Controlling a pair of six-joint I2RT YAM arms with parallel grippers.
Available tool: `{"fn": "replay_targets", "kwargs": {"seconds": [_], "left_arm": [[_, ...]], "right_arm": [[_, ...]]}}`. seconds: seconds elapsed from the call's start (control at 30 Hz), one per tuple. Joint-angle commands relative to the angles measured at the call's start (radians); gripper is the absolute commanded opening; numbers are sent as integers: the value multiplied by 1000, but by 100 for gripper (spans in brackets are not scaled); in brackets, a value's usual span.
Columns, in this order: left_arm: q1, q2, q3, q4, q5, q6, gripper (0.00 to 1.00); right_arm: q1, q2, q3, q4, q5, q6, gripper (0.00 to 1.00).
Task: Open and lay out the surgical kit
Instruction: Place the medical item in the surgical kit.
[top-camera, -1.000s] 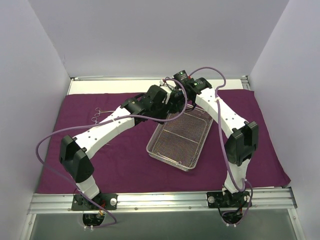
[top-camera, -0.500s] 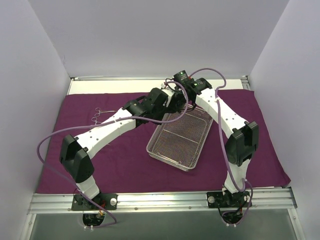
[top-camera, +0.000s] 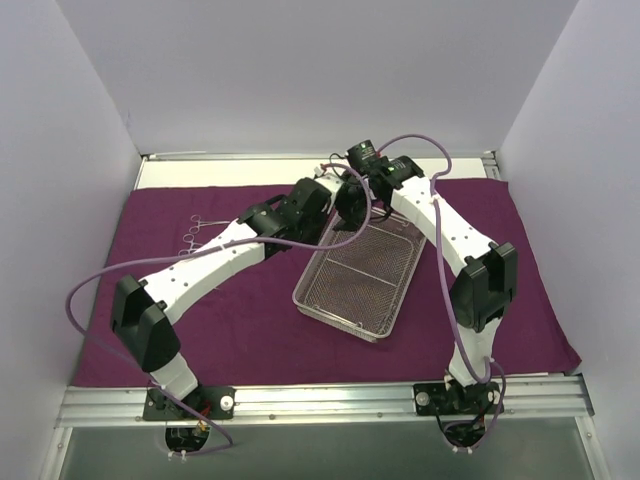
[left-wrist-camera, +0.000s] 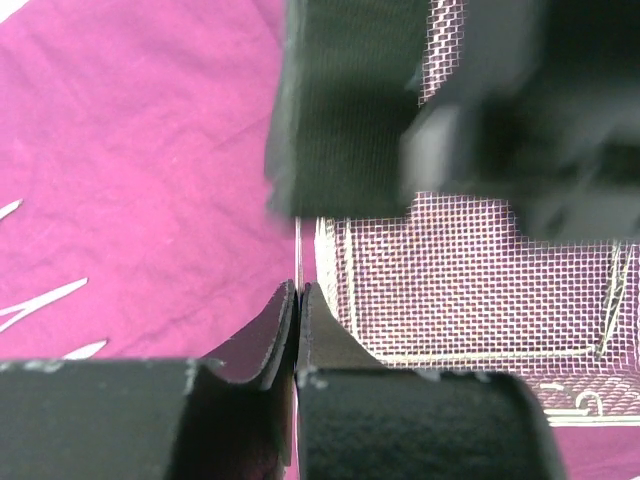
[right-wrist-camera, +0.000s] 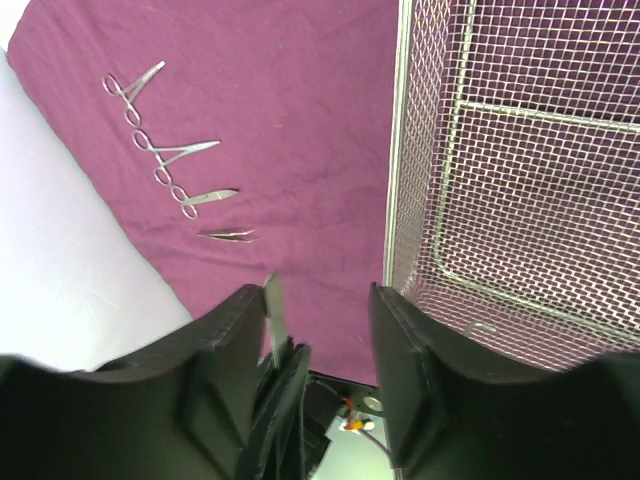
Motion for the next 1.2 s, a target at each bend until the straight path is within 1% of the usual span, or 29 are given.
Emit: {"fn": "replay_targets", "kwargs": {"seconds": [0.0,0.03,0.07,0.17,0.23,0.27,0.3,0.33,0.37,0.47,0.5,0.53,0.57,0.6,0.63,0.7,0.73,0.8,0.87,0.9,0.97,1.1,1.17], "left_arm": [[23,-89,-31,24,-44,-47,2],[40,-100,-40,23,-42,-70,2],[51,-120,-60,20,-41,-80,2],[106,-166,-95,19,-26,-137,2],[147,-192,-138,15,-7,-200,2],[200,-222,-155,15,5,-226,2],[230,-241,-196,16,14,-249,2],[257,-258,-216,1,17,-305,2],[317,-294,-238,-10,16,-335,2],[396,-371,-315,-72,-25,-454,2],[447,-390,-335,-106,-35,-479,2],[471,-406,-368,-131,-45,-529,2],[489,-436,-381,-163,-93,-562,2],[535,-448,-393,-230,-113,-596,2],[557,-459,-416,-258,-127,-660,2],[592,-480,-434,-348,-163,-724,2],[619,-483,-442,-368,-165,-772,2],[635,-489,-470,-414,-170,-824,2],[655,-496,-509,-425,-154,-886,2],[664,-494,-526,-438,-126,-910,2],[709,-503,-583,-444,-84,-970,2],[742,-539,-683,-432,5,-1091,2],[747,-551,-707,-433,16,-1139,2]], "right_arm": [[-47,-62,-10,-14,11,-33,49],[-61,-65,-16,-13,11,-40,52],[-77,-65,-18,-11,9,-55,58],[-148,-65,-18,-20,17,-87,66],[-192,-68,-19,-25,21,-128,67],[-203,-70,-18,-27,28,-144,70],[-212,-71,-18,-25,31,-177,71],[-220,-67,-13,-22,31,-200,72],[-220,-58,17,-30,32,-231,73],[-184,-13,82,-91,70,-342,73],[-170,-7,99,-97,80,-363,73],[-156,-1,102,-97,93,-391,73],[-128,-1,99,-97,98,-398,73],[-113,-2,82,-82,103,-405,73],[-99,-5,71,-71,103,-411,73],[-59,-2,59,-60,97,-418,74],[-47,8,54,-60,94,-420,74],[-25,19,54,-62,75,-435,74],[-18,28,57,-65,68,-452,74],[-10,30,60,-68,69,-457,74],[-2,24,63,-70,71,-472,74],[11,16,54,-77,54,-495,75],[13,16,47,-80,41,-507,75]]}}
